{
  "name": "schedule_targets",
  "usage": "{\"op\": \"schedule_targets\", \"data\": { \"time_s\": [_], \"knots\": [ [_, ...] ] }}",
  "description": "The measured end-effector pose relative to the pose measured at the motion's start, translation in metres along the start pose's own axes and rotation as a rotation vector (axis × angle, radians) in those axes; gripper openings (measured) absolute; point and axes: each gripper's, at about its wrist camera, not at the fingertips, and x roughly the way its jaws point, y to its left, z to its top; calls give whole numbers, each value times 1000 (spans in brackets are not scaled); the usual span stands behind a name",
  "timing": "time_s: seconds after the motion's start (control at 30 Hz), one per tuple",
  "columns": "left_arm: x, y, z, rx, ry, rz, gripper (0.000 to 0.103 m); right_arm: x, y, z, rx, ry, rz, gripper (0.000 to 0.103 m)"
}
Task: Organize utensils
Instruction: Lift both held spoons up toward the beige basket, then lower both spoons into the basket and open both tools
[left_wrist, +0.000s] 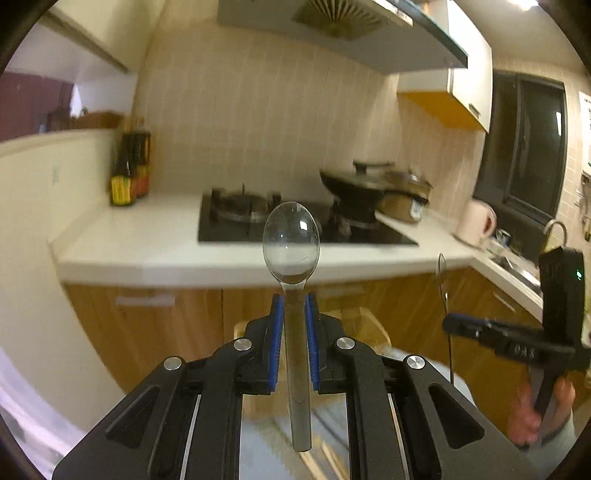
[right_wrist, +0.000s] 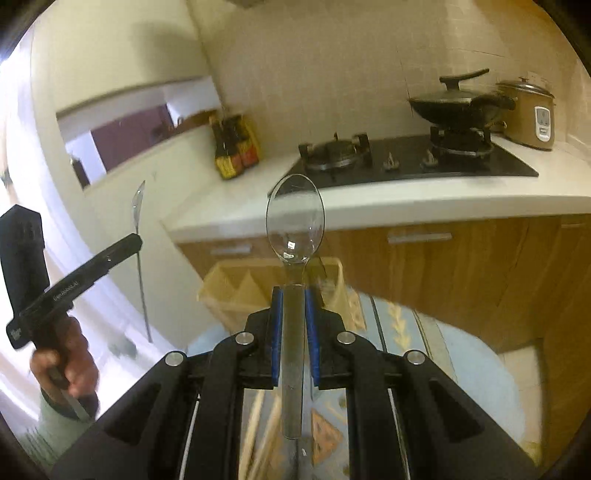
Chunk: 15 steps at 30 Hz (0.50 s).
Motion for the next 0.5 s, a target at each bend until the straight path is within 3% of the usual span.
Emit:
{"op": "schedule_targets", "data": {
  "time_s": [0.3, 0.5],
  "knots": [
    [32, -4, 11, 21, -222, 93, 10, 44, 14, 31, -85, -206, -91, 10],
    [65, 12, -5, -25, -213, 92, 10, 71, 7, 25, -81, -252, -94, 10]
  ]
}}
